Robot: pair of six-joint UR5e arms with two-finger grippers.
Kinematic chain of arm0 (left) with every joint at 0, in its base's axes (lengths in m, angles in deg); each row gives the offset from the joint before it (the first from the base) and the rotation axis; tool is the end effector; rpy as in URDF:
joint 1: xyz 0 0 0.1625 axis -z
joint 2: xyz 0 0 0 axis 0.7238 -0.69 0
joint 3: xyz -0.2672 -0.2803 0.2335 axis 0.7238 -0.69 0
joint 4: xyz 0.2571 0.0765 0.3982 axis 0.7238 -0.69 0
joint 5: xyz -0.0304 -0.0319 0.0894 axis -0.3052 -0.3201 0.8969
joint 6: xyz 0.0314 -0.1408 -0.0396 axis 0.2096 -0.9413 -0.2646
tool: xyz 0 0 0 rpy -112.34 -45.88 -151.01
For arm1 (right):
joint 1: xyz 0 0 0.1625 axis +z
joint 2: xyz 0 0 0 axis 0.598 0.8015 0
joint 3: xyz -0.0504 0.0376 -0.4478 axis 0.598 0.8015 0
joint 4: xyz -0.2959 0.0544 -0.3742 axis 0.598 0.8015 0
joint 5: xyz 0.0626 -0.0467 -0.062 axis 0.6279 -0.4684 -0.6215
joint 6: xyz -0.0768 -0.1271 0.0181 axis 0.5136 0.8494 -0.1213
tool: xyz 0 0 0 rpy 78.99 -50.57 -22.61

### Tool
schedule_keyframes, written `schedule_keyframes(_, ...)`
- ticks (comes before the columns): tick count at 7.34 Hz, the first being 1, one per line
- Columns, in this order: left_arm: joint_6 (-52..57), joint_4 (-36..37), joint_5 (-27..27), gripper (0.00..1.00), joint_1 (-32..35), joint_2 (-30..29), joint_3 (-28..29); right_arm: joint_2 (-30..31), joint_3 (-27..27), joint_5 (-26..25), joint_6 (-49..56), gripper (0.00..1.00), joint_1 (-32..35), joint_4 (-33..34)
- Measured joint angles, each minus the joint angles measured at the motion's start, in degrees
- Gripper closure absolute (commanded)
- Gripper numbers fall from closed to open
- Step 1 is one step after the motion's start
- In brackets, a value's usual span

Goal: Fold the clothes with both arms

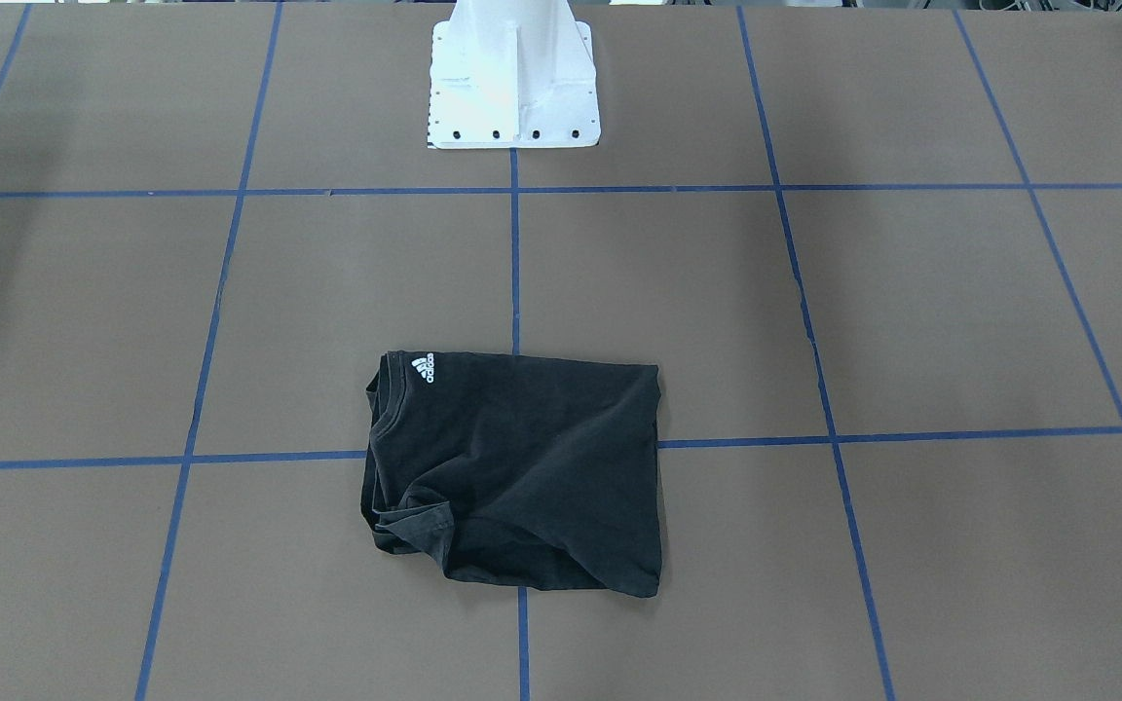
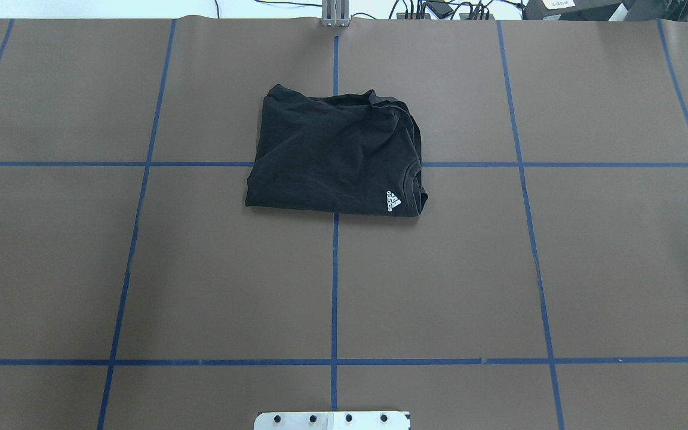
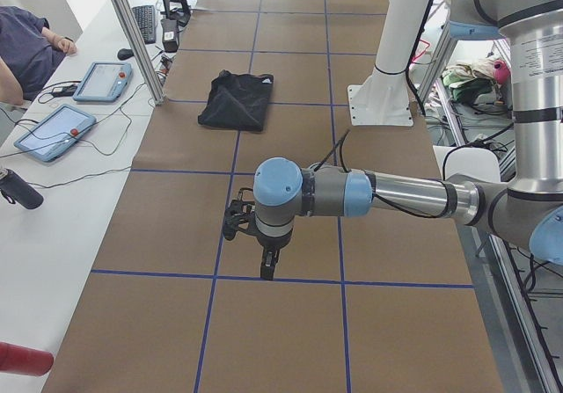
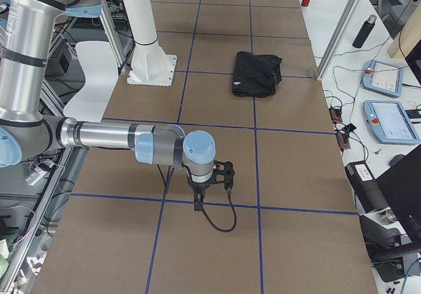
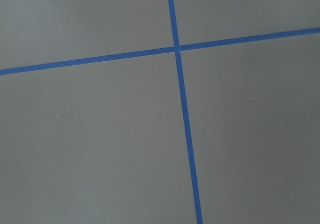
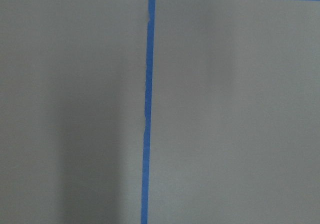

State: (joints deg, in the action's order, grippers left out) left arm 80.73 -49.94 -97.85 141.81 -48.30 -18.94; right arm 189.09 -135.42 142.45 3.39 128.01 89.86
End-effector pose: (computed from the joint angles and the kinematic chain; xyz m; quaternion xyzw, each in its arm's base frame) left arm -0.0732 -0.4705 0.6513 0.0619 0.3745 0.0485 0.9239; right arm 0.0398 -0.4236 0.7021 -0.0003 -0.3712 -0.0119 0.9285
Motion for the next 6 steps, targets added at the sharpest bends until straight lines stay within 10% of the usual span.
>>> schedule_keyframes(6,0.02,0.09,-0.47,0.00,0.04,0.32,-0.92,1.01,-2.10,1.51,-1.68,0.00,0.00,-0.36)
